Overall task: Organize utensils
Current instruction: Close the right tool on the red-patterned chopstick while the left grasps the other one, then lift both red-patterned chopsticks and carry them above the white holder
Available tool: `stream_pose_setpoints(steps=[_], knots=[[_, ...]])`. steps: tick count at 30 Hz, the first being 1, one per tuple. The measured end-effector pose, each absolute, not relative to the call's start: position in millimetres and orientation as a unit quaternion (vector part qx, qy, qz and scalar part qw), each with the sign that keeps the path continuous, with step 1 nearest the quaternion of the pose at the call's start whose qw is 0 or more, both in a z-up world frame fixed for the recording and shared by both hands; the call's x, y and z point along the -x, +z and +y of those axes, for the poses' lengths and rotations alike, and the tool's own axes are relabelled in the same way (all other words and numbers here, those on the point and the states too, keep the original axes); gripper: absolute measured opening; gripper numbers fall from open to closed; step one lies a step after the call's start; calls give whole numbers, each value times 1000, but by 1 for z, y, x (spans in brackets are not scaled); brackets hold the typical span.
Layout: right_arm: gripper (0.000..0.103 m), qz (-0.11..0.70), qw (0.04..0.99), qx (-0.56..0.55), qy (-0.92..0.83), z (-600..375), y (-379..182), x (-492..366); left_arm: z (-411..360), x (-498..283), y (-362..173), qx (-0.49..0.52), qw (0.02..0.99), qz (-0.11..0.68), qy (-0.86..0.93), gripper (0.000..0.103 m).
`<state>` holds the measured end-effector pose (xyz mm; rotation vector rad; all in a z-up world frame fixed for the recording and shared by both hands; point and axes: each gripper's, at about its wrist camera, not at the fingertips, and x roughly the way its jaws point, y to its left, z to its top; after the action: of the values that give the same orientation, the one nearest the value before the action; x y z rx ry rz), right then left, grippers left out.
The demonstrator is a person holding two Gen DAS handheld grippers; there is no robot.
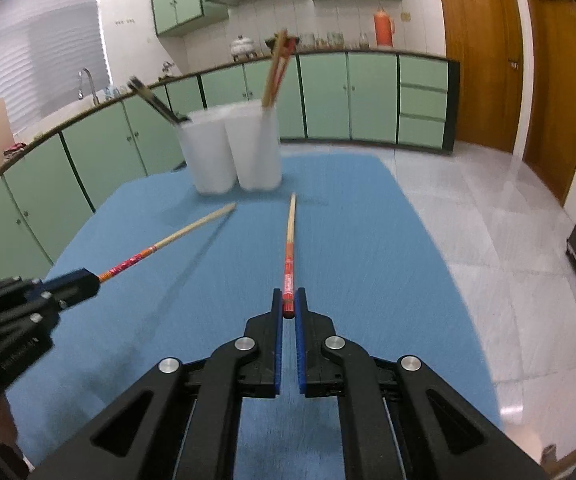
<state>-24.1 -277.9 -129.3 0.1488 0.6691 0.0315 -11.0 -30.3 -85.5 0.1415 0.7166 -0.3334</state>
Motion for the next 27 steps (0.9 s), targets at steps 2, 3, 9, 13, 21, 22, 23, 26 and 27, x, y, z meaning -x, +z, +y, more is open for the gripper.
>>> stream_pose_setpoints(steps=[2,3,9,13,21,22,23,26,27], knots=[[5,314,946,-72,18,-279,-118,25,-27,15,-73,-67,926,335,-162,5],[5,309,948,-72,19,-280,-113,25,-24,15,-64,-64,929,326,-162,5],[5,266,960,-82,34,-285,-74,22,-16,14,-28,-46,942,289,-163,5],[6,246,965,-83,45,-284,-52,18,-13,11,-13,-39,949,269,-162,5],[5,234,964,-96,78,-285,-20,2,-12,3,3,-31,952,251,-171,5],[5,232,965,-95,78,-284,-17,2,-10,2,4,-31,953,248,-172,5],[5,230,965,-93,80,-283,-14,0,-10,1,6,-30,953,245,-174,5],[5,223,967,-89,88,-279,-3,-2,-7,1,14,-30,956,236,-175,5],[5,220,967,-88,89,-278,0,-2,-7,-1,17,-29,957,231,-175,5]])
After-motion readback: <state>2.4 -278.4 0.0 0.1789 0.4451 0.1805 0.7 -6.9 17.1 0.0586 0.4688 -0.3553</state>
